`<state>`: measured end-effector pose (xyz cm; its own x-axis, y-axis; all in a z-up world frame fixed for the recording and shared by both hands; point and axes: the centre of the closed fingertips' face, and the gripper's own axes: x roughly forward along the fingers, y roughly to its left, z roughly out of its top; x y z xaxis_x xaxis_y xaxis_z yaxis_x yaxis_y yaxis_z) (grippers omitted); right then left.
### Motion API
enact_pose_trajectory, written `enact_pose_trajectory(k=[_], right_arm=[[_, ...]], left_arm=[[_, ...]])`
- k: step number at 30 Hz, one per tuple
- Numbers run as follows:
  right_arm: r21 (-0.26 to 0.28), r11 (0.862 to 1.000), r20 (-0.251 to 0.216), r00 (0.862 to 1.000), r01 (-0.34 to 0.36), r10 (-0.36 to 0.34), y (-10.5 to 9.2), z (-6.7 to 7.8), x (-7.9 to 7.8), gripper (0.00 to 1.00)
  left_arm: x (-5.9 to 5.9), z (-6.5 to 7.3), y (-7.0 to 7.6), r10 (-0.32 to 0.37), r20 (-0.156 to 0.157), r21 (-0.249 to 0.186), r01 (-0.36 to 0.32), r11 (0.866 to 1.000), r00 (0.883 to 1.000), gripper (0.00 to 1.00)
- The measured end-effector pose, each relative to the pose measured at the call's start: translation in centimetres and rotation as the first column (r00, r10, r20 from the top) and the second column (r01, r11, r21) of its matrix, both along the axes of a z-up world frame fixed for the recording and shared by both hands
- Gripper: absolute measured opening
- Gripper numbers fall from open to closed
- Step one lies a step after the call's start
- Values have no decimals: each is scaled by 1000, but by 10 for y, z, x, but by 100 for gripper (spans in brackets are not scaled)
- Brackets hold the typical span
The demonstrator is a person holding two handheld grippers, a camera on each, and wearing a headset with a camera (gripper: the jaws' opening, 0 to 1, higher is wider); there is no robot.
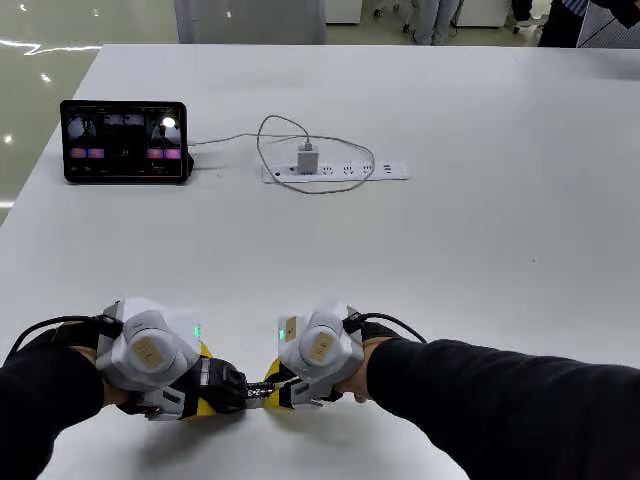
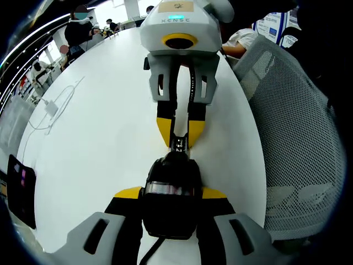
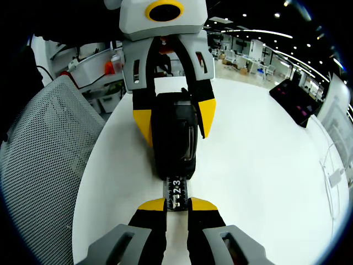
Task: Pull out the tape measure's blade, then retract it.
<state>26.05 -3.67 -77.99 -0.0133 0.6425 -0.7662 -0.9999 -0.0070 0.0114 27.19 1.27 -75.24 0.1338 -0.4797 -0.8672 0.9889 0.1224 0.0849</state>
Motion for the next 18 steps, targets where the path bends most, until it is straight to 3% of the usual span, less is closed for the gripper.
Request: enact_pose_trajectory(k=[18], right_arm=[[-16, 1000, -3, 1000, 14, -14, -13, -1, 1, 10]], left_arm=[[2, -4, 1, 3, 2, -3, -3, 1000, 1000, 32]])
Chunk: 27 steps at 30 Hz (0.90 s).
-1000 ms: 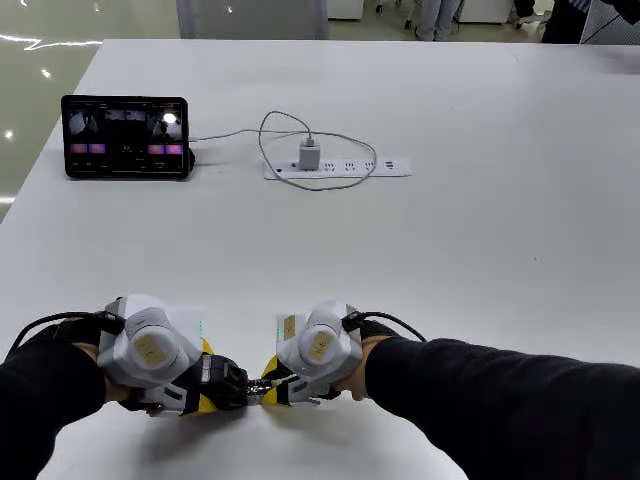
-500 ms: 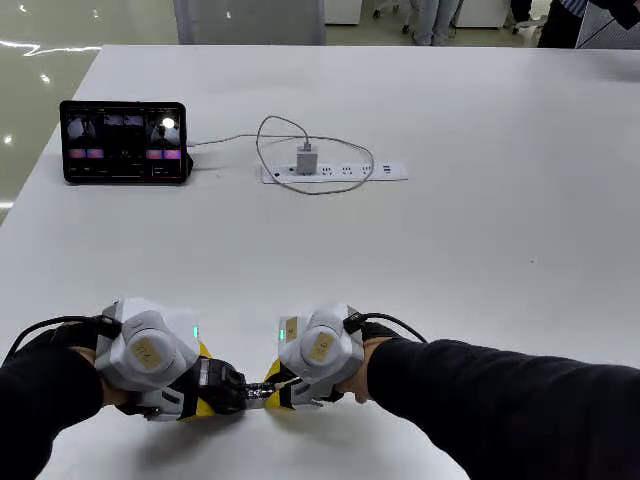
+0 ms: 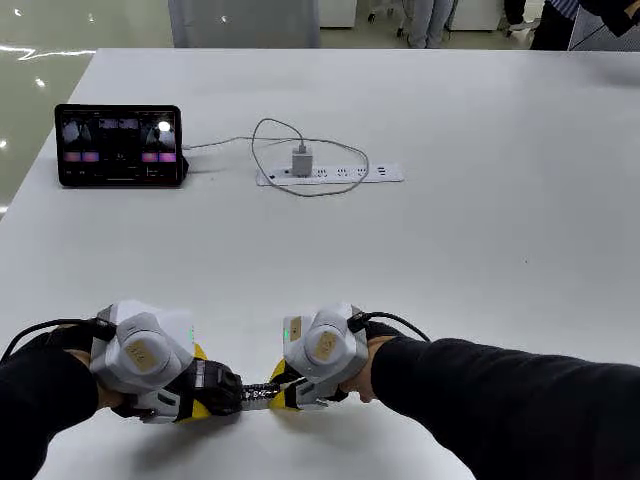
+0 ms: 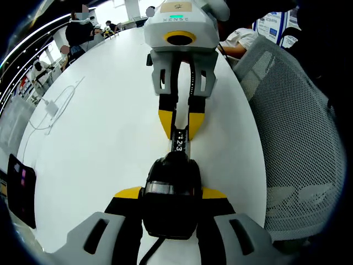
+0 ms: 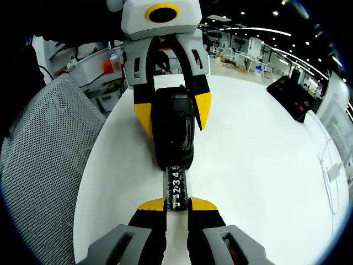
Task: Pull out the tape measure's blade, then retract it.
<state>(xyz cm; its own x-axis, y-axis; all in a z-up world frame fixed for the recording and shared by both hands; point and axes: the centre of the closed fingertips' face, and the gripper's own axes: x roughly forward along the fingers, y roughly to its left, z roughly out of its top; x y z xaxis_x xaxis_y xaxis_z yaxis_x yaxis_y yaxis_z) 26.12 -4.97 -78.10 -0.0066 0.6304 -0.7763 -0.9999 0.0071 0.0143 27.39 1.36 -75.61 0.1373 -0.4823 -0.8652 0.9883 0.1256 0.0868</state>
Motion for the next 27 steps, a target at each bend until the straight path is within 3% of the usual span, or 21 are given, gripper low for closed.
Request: enact_pose_trajectory(k=[27], right_arm=[[-20, 1000, -10, 1000, 19, -19, -19, 1, 0, 10]], left_arm=[[1, -1, 0, 3, 3, -10, -3, 1000, 1000, 32]])
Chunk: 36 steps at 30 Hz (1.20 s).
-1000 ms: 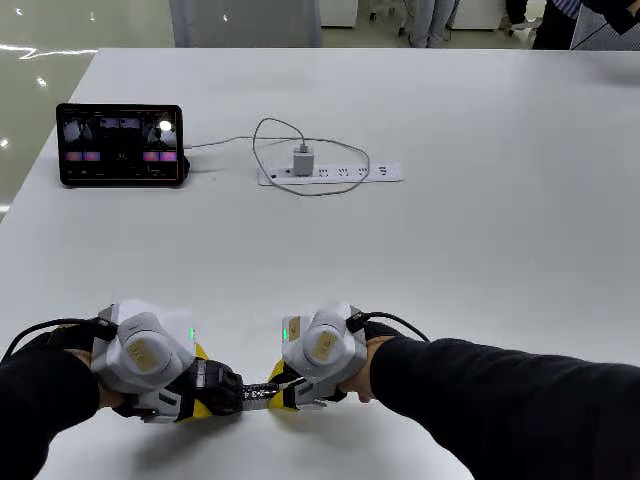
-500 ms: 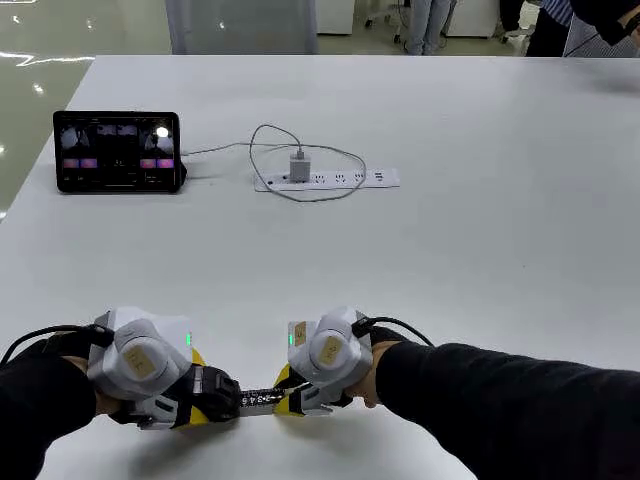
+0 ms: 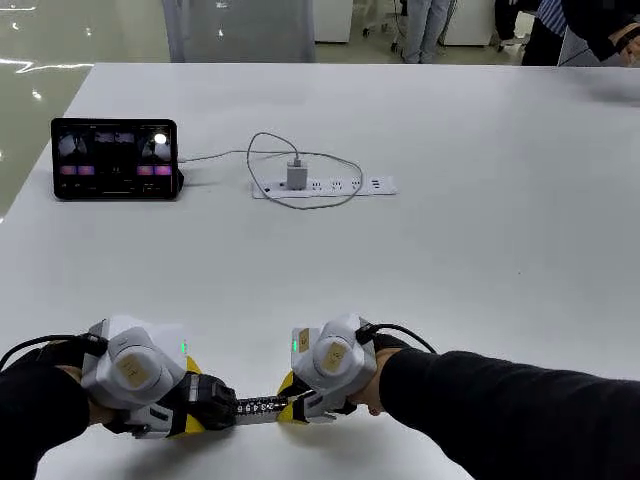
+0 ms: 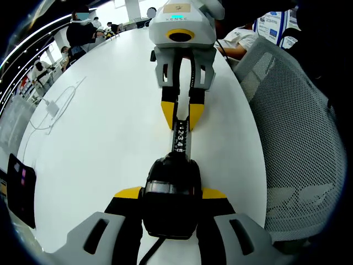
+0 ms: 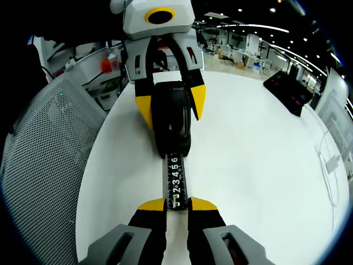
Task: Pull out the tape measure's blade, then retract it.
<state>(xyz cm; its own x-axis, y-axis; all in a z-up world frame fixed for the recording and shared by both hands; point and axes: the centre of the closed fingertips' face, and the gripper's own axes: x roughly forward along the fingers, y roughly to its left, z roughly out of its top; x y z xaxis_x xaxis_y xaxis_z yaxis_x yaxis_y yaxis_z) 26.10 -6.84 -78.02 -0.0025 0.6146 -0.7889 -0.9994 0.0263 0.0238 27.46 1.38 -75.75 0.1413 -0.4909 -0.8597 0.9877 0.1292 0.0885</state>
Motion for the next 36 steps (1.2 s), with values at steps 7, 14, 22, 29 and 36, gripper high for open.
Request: enact_pose_trajectory(k=[7, 14, 22, 29, 36], right_arm=[[-3, 1000, -3, 1000, 8, -8, -5, 0, -1, 10], [-7, 1000, 0, 1000, 12, -12, -11, 0, -1, 10], [-15, 1000, 1, 1000, 7, -7, -16, -1, -1, 10], [-15, 1000, 3, 1000, 10, -10, -19, 0, -1, 10], [-18, 1000, 0, 1000, 14, -14, -22, 0, 0, 10]], left_arm=[[0, 0, 0, -1, 0, 0, 1, 1000, 1000, 32], [0, 0, 1, -2, 1, 1, 2, 1000, 1000, 32], [-1, 1, 0, -2, 0, 1, 2, 1000, 1000, 32], [-1, 1, 0, -2, 1, 1, 2, 1000, 1000, 32], [-1, 1, -1, -2, 2, 1, 2, 1000, 1000, 32]])
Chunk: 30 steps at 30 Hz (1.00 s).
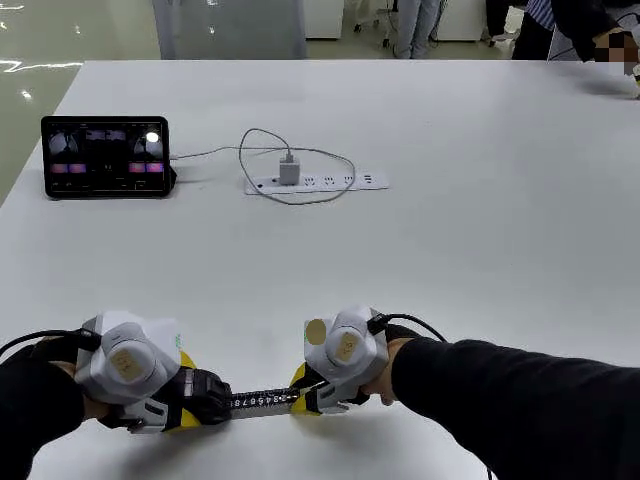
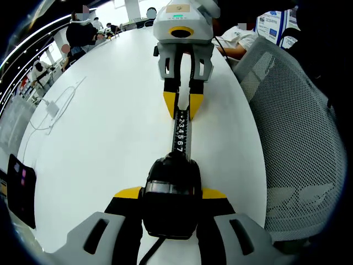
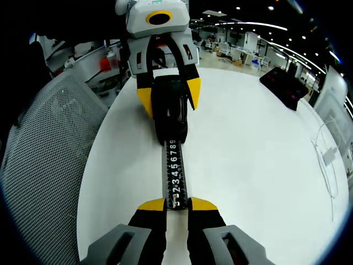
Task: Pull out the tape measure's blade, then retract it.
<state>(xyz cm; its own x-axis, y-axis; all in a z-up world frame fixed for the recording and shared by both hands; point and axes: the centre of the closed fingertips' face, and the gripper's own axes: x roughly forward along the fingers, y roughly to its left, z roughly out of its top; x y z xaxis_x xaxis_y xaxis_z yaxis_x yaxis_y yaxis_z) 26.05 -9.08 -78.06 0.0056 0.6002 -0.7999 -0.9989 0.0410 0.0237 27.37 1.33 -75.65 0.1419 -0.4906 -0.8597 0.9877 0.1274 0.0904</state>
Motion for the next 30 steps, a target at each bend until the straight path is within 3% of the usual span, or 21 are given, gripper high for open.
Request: enact_pose_trajectory(k=[30], right_arm=[[-11, 1000, 2, 1000, 11, -11, -14, -1, 0, 10]], left_arm=[[0, -2, 0, -6, 3, 1, 6, 1000, 1000, 32]])
